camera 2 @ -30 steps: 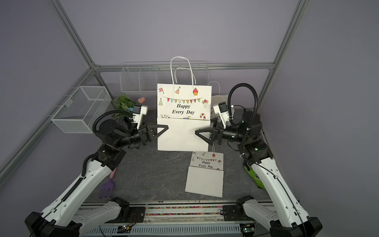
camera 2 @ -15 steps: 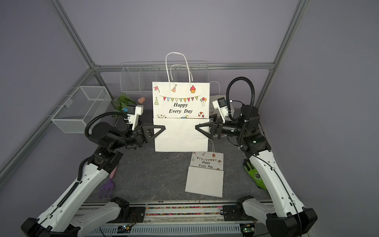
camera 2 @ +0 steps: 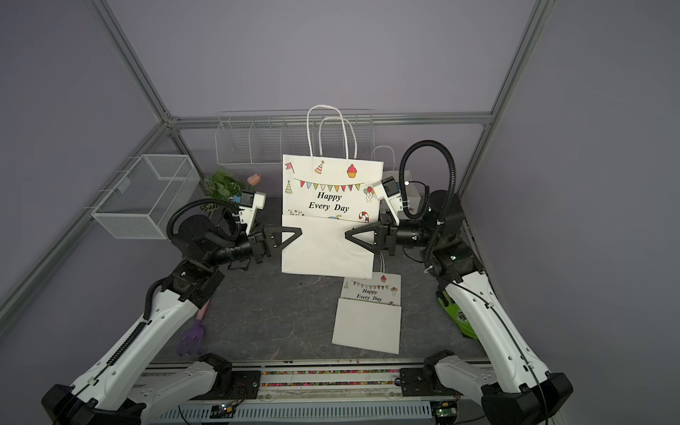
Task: Put away the paper bag
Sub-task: Press the paper bag.
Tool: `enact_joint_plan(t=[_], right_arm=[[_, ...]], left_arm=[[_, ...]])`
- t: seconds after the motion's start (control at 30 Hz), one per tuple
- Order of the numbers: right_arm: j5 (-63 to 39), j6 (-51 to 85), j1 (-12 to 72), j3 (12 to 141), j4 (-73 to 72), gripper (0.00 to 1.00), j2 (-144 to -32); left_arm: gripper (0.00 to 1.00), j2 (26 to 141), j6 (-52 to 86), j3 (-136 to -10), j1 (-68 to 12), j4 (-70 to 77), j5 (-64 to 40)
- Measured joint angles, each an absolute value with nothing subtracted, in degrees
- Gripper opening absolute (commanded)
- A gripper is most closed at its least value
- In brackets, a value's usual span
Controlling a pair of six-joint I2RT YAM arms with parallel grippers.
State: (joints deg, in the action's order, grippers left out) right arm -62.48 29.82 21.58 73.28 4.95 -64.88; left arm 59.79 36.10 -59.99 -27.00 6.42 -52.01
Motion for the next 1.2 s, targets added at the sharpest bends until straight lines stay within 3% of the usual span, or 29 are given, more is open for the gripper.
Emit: enact_joint_plan(t=[0.3, 0.37, 0.47, 0.6, 0.67, 0.83, 0.87, 1.2], right_arm=[[-59.3, 25.6, 21.6, 73.3, 11.0, 0.45, -64.9], [-58.9, 25.3, 21.7, 72.9, 11.4, 0.38, -64.8], [-57.7, 24.9, 21.9, 72.1, 11.9, 0.19, -64.5], [-56.3, 24.2, 21.9, 71.8, 12.6, 0.07, -64.0], [-55.9, 24.0, 22.0, 71.8, 12.9, 0.07, -63.8], [-53.5, 23.9, 22.2, 71.8, 15.0, 0.07, -63.5], [-53.0, 23.9, 22.2, 71.8, 15.7, 0.07, -63.4], [-46.5, 23.1, 23.2, 65.5, 22.2, 0.07, -62.5]], left_arm=[[0.00, 59.8, 36.1, -60.0, -27.0, 6.7, -51.9], [0.00, 59.8, 36.6, -59.9, -27.0, 7.5, -51.9], [0.00, 59.7, 37.1, -59.8, -27.0, 8.3, -51.9], [0.00, 59.7, 37.3, -59.6, -27.0, 8.3, -51.9], [0.13, 59.7, 37.2, -59.2, -27.0, 8.4, -51.9], [0.95, 58.8, 34.2, -57.6, -27.0, 4.0, -50.2], [1.00, 58.4, 33.1, -57.6, -27.0, 2.1, -49.1], [1.00, 46.3, 22.9, -61.2, -27.0, -16.8, -24.3]])
